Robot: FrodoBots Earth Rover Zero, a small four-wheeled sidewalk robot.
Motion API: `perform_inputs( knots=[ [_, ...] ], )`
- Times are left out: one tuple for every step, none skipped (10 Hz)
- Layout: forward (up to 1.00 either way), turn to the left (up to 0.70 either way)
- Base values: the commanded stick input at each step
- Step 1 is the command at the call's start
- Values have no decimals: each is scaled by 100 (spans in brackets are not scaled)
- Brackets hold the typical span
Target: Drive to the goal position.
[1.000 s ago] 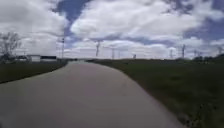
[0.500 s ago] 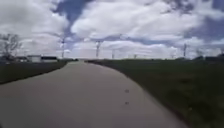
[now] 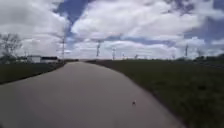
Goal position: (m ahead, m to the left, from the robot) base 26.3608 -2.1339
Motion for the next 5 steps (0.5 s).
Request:
perform_inputs(
  knots=[
    [100,0],
    [100,0],
    [100,0],
    [100,0],
    [100,0]
  ],
)
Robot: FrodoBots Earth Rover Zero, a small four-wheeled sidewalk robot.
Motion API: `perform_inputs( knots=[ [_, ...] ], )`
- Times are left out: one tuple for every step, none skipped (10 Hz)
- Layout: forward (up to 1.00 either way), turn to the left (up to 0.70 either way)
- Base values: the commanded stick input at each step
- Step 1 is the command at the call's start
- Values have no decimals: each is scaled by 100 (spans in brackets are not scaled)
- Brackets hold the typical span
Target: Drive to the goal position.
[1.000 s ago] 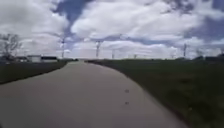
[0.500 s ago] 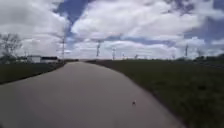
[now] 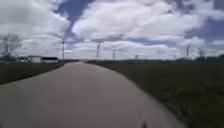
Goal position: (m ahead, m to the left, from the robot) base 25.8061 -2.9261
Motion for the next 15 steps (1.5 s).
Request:
perform_inputs(
  knots=[
    [100,0],
    [100,0],
    [100,0],
    [100,11],
    [100,27],
    [100,27],
    [100,27],
    [100,0],
    [100,0],
    [100,0],
    [100,0],
    [100,0],
    [100,0],
    [100,0],
    [100,0]
  ],
)
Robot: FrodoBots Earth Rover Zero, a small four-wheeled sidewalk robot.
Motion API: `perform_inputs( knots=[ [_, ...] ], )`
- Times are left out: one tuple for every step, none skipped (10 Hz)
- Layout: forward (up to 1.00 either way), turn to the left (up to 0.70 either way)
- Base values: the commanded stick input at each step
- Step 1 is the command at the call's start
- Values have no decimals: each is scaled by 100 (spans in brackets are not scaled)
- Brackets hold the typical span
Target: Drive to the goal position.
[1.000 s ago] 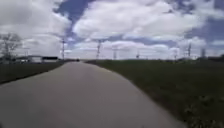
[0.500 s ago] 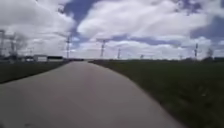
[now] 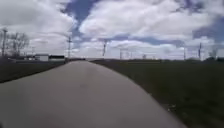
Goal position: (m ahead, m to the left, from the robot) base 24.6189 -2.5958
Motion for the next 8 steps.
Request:
perform_inputs(
  knots=[
    [100,0],
    [100,0],
    [100,18],
    [100,6],
    [100,0],
    [100,0],
    [100,0],
    [100,0]
  ],
)
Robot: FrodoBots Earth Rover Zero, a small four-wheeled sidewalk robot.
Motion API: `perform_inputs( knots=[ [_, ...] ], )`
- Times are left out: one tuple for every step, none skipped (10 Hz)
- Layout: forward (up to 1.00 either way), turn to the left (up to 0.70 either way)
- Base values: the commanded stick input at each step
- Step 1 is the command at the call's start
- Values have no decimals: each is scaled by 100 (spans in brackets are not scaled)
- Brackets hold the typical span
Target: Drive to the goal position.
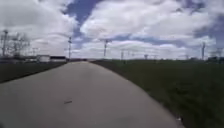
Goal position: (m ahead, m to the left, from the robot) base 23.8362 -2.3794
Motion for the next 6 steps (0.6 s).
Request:
perform_inputs(
  knots=[
    [100,0],
    [100,0],
    [100,18],
    [100,27],
    [100,9],
    [100,0]
  ],
)
